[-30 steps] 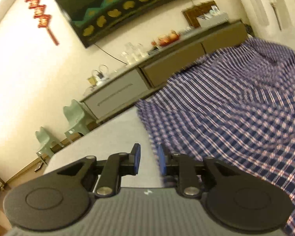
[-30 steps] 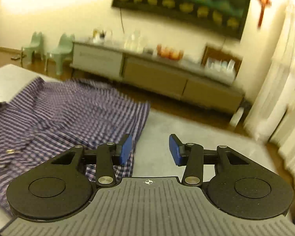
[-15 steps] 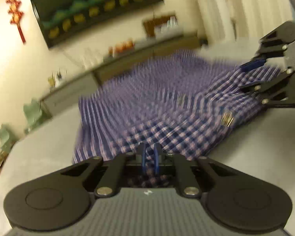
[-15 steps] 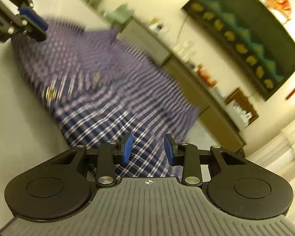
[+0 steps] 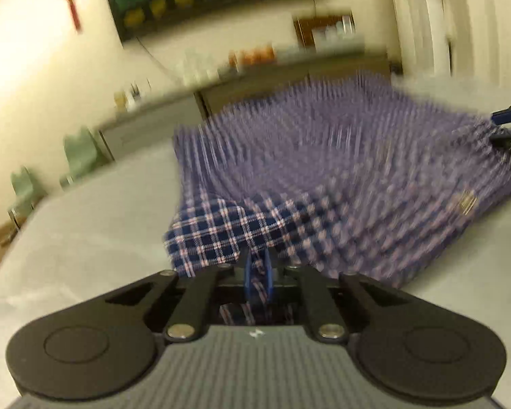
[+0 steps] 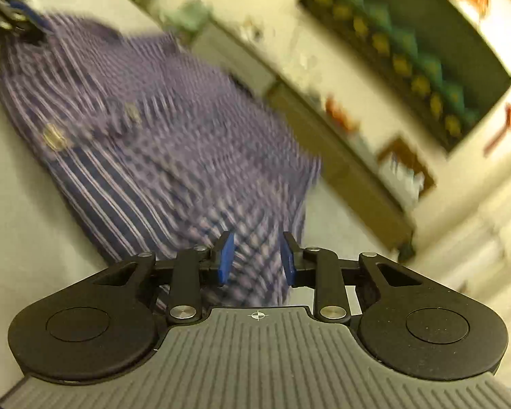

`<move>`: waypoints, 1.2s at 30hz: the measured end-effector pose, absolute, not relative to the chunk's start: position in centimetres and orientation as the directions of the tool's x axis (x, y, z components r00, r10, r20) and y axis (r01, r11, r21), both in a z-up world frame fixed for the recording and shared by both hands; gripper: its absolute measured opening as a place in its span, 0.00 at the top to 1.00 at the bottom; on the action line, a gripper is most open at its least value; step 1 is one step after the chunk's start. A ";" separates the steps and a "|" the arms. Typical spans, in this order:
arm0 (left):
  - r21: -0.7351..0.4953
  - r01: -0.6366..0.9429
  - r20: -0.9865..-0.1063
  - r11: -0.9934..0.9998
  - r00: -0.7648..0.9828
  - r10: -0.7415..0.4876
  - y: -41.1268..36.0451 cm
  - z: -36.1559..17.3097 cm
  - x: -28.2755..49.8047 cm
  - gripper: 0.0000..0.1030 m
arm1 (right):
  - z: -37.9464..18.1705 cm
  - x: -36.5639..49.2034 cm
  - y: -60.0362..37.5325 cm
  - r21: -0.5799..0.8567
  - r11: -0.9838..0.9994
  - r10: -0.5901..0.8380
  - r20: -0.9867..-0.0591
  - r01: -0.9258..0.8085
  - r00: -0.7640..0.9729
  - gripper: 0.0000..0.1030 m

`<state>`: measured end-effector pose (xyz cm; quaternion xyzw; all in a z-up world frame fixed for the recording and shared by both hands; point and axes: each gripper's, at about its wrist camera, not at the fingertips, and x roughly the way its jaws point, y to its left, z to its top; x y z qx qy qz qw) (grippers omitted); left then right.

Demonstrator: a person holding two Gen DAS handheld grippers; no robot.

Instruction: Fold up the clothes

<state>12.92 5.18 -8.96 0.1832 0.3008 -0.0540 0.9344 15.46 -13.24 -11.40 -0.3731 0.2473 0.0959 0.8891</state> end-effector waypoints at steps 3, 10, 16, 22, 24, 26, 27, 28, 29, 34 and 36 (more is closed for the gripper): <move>0.317 0.240 -0.609 0.917 0.793 0.003 5.2 -8.3 13.1 0.99 | -13.9 16.3 -13.6 -0.630 0.674 -0.007 -0.528 -0.387 0.849 0.88; 0.296 0.310 -0.662 0.903 0.748 -0.039 7.3 -7.2 8.7 1.00 | -12.1 14.1 -14.2 -0.576 0.651 0.001 -0.650 -0.494 0.760 0.94; 0.231 0.325 -0.668 0.917 0.739 -0.093 9.4 -6.2 2.7 0.98 | -10.1 7.9 -15.3 -0.518 0.651 0.036 -0.710 -0.556 0.704 0.95; 0.153 0.269 -0.522 0.951 0.839 -0.153 11.7 -3.0 -0.4 0.93 | -7.1 5.5 -17.9 -0.425 0.748 0.115 -0.673 -0.509 0.731 0.73; 0.156 0.267 -0.522 0.951 0.840 -0.150 11.8 -2.9 -0.1 0.93 | -5.5 6.1 -18.5 -0.385 0.789 0.167 -0.616 -0.479 0.770 0.73; 0.148 0.231 -0.596 0.962 0.797 -0.100 12.0 -4.8 1.7 0.94 | -4.9 6.8 -18.9 -0.327 0.818 0.216 -0.588 -0.473 0.779 0.73; 0.141 0.209 -0.630 0.968 0.773 -0.075 12.2 -5.8 2.4 0.94 | -5.8 7.8 -18.8 -0.316 0.817 0.197 -0.632 -0.481 0.750 0.73; 0.134 0.186 -0.662 0.973 0.748 -0.052 12.4 -6.8 3.1 0.95 | -6.8 9.0 -18.7 -0.307 0.816 0.174 -0.678 -0.490 0.714 0.72; 0.126 0.183 -0.675 0.975 0.736 -0.051 12.3 -6.4 3.4 0.95 | -7.8 10.1 -18.6 -0.297 0.814 0.150 -0.722 -0.498 0.675 0.71; 0.092 0.204 -0.598 0.975 0.794 -0.110 13.1 -2.0 3.8 0.89 | -5.6 10.7 -19.7 -0.187 0.850 0.234 -0.704 -0.493 0.670 0.49; 0.075 0.189 -0.578 0.979 0.809 -0.112 14.3 -0.2 6.3 0.87 | -4.2 11.0 -20.4 -0.149 0.867 0.262 -0.675 -0.476 0.690 0.44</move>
